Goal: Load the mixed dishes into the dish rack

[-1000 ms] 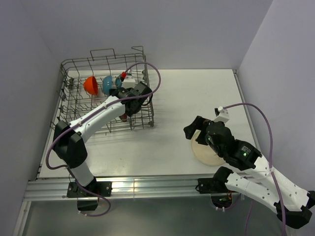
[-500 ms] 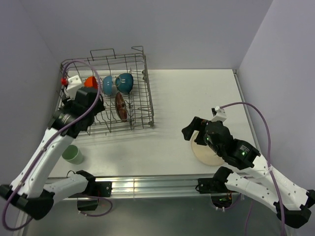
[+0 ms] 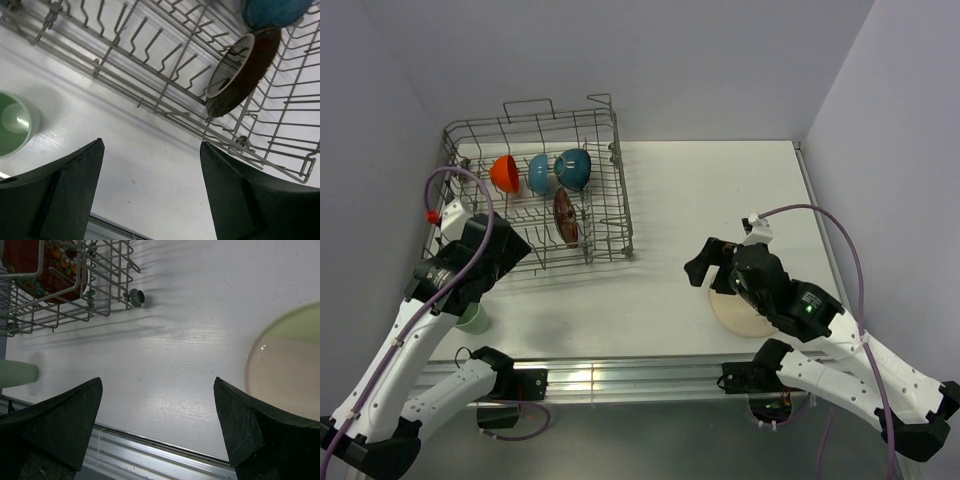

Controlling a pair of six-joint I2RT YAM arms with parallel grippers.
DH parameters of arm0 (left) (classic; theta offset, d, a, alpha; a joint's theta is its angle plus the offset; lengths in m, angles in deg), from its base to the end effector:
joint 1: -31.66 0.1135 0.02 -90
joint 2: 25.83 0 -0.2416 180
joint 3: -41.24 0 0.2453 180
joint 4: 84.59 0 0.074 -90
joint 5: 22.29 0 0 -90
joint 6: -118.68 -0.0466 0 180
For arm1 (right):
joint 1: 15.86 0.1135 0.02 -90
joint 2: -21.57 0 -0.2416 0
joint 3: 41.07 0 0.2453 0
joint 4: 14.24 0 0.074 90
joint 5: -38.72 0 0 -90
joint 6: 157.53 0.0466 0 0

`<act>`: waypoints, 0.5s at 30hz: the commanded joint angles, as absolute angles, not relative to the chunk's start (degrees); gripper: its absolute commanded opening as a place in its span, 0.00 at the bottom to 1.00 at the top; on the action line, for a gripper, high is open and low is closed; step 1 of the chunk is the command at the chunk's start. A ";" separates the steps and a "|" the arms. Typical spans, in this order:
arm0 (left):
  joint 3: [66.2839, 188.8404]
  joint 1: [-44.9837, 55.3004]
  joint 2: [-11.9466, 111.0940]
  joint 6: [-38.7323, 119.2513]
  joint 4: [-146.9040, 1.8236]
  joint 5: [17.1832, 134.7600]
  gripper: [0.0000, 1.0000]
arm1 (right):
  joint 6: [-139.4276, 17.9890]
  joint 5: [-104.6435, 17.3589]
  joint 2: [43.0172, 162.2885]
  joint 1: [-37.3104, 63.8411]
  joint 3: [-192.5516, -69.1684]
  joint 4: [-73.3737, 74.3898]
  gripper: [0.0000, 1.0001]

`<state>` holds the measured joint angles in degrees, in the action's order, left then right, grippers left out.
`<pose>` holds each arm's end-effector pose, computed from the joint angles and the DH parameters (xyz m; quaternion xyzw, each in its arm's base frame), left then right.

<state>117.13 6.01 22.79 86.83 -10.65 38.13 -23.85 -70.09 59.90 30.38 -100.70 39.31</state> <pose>0.1514 -0.0472 0.3239 -0.3419 0.8363 -0.0618 0.4241 0.1208 0.1044 0.2894 0.0596 0.8655 0.2354 0.4382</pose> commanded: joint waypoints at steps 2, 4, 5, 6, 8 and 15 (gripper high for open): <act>116.31 7.04 22.59 96.35 -3.83 34.41 0.83 | -25.52 -70.71 58.22 29.93 -102.34 37.53 1.00; 113.68 8.01 22.68 96.88 -3.02 34.49 0.79 | -25.78 -70.88 57.87 29.93 -102.33 37.88 1.00; 112.71 8.45 22.68 97.14 -3.02 34.49 0.78 | -25.87 -70.80 57.70 29.84 -102.34 37.88 1.00; 111.74 8.89 22.42 97.32 -3.02 34.40 0.77 | -26.05 -70.88 57.43 29.84 -102.25 37.88 1.00; 109.46 10.64 21.72 97.58 -3.46 34.40 0.75 | -26.22 -70.97 57.17 29.93 -101.90 37.79 1.00; 107.95 14.25 16.87 103.72 -1.90 32.82 0.77 | -26.75 -70.36 56.11 29.84 -100.23 37.62 1.00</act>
<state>107.95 12.81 18.13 98.98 -3.70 35.77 -25.54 -70.03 56.64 30.35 -100.63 39.31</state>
